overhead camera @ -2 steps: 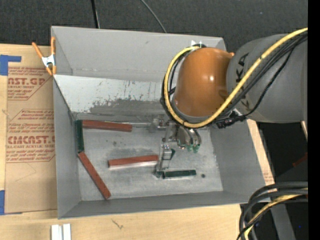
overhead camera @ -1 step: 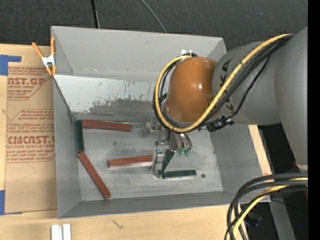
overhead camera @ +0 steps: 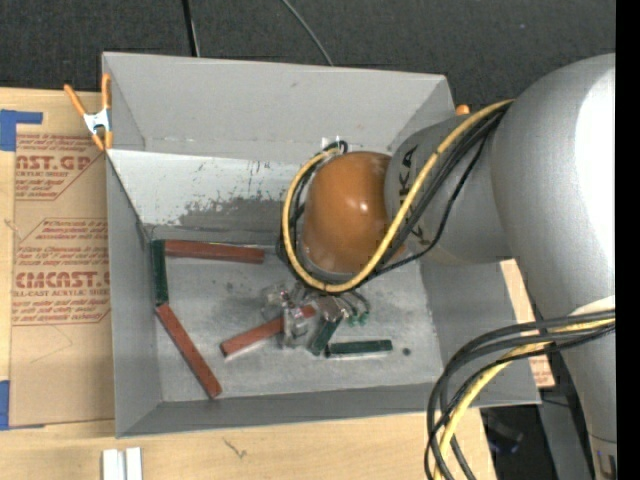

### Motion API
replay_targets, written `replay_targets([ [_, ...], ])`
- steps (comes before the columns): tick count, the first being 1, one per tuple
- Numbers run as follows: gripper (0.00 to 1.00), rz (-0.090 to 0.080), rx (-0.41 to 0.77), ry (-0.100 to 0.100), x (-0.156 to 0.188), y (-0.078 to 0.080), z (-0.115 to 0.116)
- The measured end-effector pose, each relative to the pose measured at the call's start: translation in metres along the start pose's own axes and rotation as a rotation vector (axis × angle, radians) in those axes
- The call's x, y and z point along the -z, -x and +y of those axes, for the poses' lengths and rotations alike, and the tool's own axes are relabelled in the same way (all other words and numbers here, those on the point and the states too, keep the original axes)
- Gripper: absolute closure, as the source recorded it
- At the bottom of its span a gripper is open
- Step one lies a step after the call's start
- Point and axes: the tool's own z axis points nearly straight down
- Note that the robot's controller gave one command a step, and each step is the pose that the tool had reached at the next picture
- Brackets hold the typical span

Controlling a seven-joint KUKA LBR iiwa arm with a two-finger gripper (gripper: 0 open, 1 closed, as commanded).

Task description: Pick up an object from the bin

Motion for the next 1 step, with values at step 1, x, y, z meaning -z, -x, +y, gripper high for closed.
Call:
replay_targets([
  [1, 1.00, 0.000, 0.000, 0.000, 0.0000, 0.0000, 0.0000],
])
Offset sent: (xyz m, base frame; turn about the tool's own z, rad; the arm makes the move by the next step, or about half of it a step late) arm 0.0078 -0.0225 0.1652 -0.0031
